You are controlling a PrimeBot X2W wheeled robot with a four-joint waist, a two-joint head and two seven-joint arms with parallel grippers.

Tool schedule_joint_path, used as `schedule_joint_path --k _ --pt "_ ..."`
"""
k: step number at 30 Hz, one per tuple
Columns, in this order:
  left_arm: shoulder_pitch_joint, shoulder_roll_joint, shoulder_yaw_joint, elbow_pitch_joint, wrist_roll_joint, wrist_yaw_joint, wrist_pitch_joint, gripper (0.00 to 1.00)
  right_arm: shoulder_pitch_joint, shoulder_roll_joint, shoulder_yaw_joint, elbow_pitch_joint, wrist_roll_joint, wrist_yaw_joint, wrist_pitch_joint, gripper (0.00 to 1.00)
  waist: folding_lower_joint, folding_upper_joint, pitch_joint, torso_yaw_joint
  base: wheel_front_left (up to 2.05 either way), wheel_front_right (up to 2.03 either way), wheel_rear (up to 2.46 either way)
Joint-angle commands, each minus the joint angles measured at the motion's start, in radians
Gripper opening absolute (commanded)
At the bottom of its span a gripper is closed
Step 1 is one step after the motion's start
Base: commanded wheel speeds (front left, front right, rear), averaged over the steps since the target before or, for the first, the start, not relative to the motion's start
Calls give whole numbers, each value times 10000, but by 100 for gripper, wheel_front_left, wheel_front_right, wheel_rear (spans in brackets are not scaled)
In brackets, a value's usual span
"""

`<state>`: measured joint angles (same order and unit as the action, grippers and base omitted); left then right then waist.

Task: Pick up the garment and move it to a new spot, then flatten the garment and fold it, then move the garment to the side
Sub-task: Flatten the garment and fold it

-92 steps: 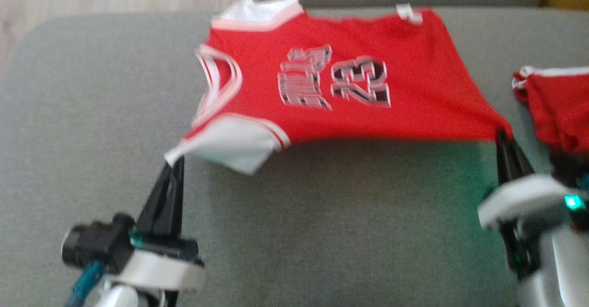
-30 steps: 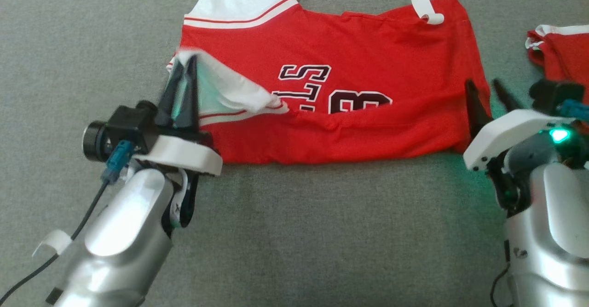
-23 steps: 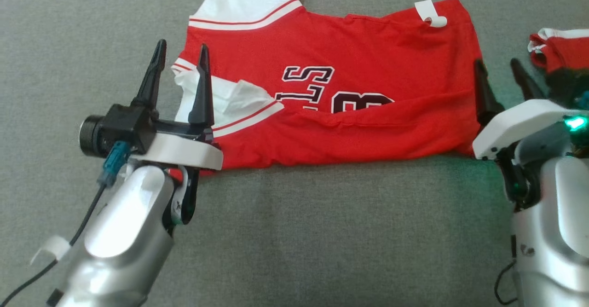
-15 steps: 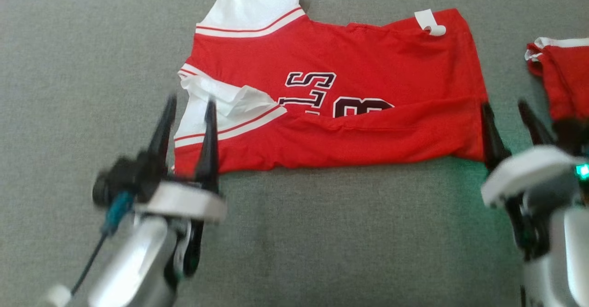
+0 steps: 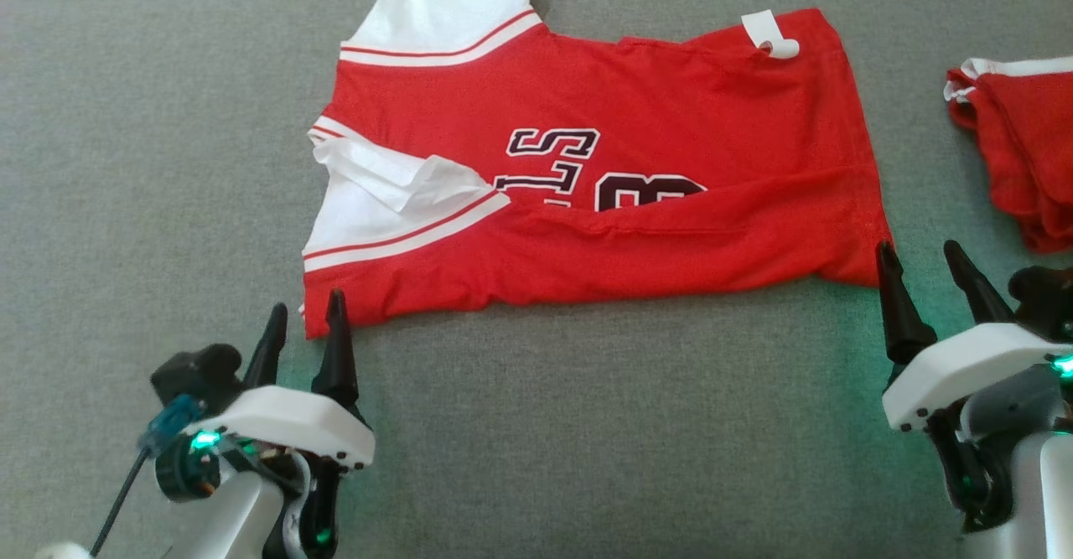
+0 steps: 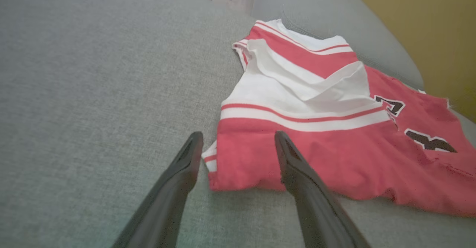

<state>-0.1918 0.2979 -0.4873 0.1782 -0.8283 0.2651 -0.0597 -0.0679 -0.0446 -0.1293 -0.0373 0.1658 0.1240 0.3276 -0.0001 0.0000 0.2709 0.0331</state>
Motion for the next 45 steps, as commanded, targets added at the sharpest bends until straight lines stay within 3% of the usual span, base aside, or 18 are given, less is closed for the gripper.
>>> schedule_joint_path --k 1,7,8,11,12,24,26,27,28,37,45 --pt "-330 143 308 -136 -27 1 102 100 -207 -56 255 -356 20 67 60 100 1 0 54 -28 0 0 0" --pt "-549 -50 208 341 -332 -146 505 100 -592 -56 241 120 52 67 132 100 1 0 223 -74 0 0 0" --pt "-601 -74 203 424 -352 -170 520 89 -682 -56 236 240 60 67 127 100 1 0 252 -76 0 0 0" --pt "-826 -198 158 713 -421 -309 544 10 -1006 -56 230 710 84 67 75 100 1 0 344 -57 0 0 0" --pt "-890 -221 134 769 -409 -355 523 0 -1060 -56 227 811 100 67 72 100 1 0 361 -46 0 0 0" --pt "-1136 -193 117 450 -55 -428 -132 0 -1298 -56 260 2092 217 67 233 98 1 0 340 167 0 0 0" --pt "-1119 -142 126 262 -5 -408 -201 0 -1368 -56 303 2288 342 67 235 43 1 0 333 200 0 0 0" --pt "-1108 -113 137 164 23 -386 -237 0 -1404 -56 312 2361 377 67 203 28 1 0 322 211 0 0 0" --pt "-1093 -78 137 64 51 -368 -255 0 -1455 -56 296 2397 439 67 112 0 1 0 297 219 0 0 0" --pt "-409 644 25 -1606 398 -105 -124 0 -1145 -56 -316 1814 797 67 -9 0 1 0 -368 306 0 0 0" --pt "1803 1295 -316 -3740 386 744 413 0 1238 -56 -737 -218 1066 67 1050 0 1 0 -807 490 0 0 0"
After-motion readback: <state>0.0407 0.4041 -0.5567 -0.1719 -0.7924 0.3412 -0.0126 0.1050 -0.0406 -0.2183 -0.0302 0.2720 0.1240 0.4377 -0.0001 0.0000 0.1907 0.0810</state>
